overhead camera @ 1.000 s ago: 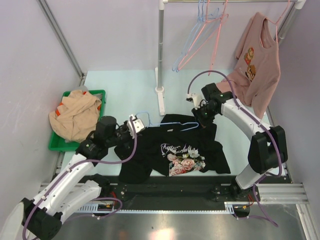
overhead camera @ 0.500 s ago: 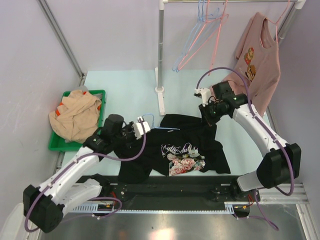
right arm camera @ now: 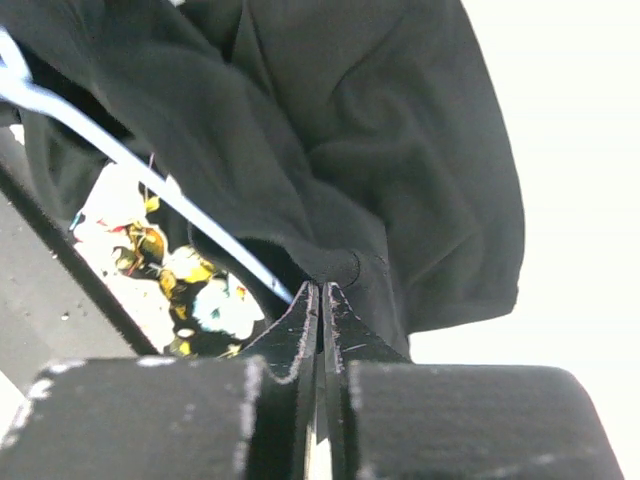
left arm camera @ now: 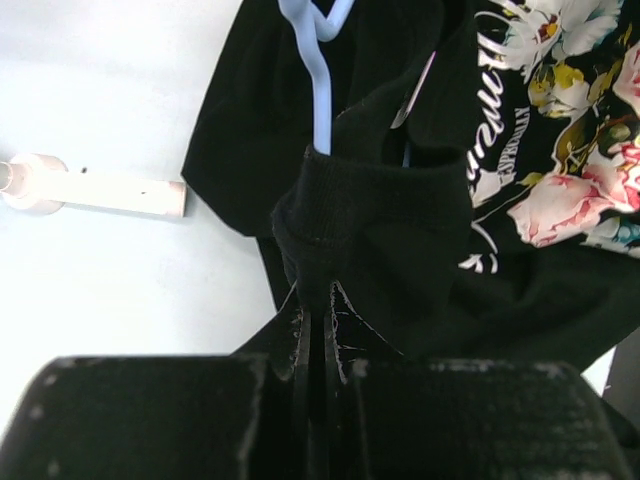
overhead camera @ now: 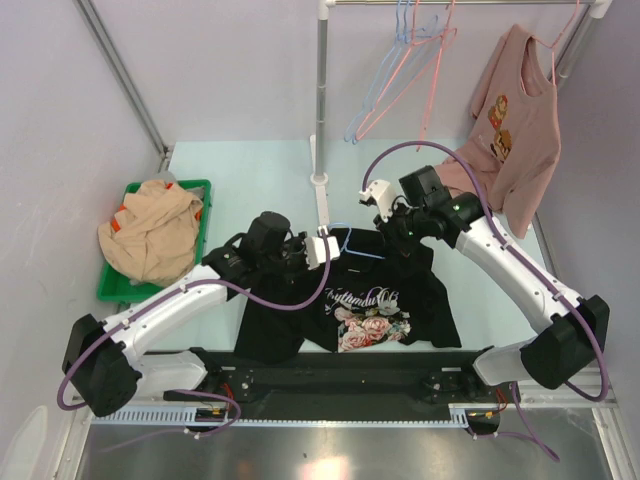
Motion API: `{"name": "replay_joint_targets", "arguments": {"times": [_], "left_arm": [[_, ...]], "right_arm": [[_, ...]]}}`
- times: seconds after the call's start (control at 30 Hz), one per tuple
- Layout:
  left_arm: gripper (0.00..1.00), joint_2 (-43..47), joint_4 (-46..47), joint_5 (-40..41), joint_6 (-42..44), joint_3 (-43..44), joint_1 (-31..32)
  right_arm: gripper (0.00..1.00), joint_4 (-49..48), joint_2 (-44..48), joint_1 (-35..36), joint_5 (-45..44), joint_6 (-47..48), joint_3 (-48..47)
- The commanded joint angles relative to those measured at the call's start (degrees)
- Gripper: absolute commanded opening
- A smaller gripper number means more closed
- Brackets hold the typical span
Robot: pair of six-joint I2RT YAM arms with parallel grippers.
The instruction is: Place the t-shirt on the hanger
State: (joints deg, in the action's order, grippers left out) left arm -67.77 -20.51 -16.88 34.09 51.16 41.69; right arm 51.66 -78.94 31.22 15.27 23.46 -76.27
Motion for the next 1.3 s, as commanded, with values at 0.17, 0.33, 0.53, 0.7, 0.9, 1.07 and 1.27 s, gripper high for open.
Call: {"name": "replay_joint_targets", "arguments": {"times": [0.17,0.33,0.53,0.7,0.9,1.07,1.27], "left_arm": [[0.0,0.4,3.3,-4.5,-4.3,3.3,-0.8],[0.0,1.9,1.5,-8.0,-5.3,3.2,-3.2],[0.0,2.7,1.7,-11.9,-5.9,3.1,-3.5],[0.0,2.6,2.4,-12.2,-6.3,2.5,-3.5],[0.0,2.6,3.2,-12.6,-7.2,2.0,-4.1],[0.0,2.8,3.9,-14.5,-9.5,1.8,-5.0],[0.05,3.6,1.8,-15.4,-9.9,1.7,-6.7]], "right_arm": [[0.46,3.8,-1.2,-0.4,9.1,8.9,-10.6],[0.53,4.2,0.4,-0.4,13.6,12.8,-11.4],[0.52,-0.3,-0.6,2.2,17.5,13.8,-9.8],[0.51,-5.4,-2.8,3.6,22.4,13.2,-9.7],[0.47,-4.2,-5.8,4.9,26.3,14.6,-9.2],[0.4,-4.6,-7.8,4.9,28.1,14.2,-8.7],[0.0,-4.8,-7.6,3.7,27.2,13.2,-8.7]]}}
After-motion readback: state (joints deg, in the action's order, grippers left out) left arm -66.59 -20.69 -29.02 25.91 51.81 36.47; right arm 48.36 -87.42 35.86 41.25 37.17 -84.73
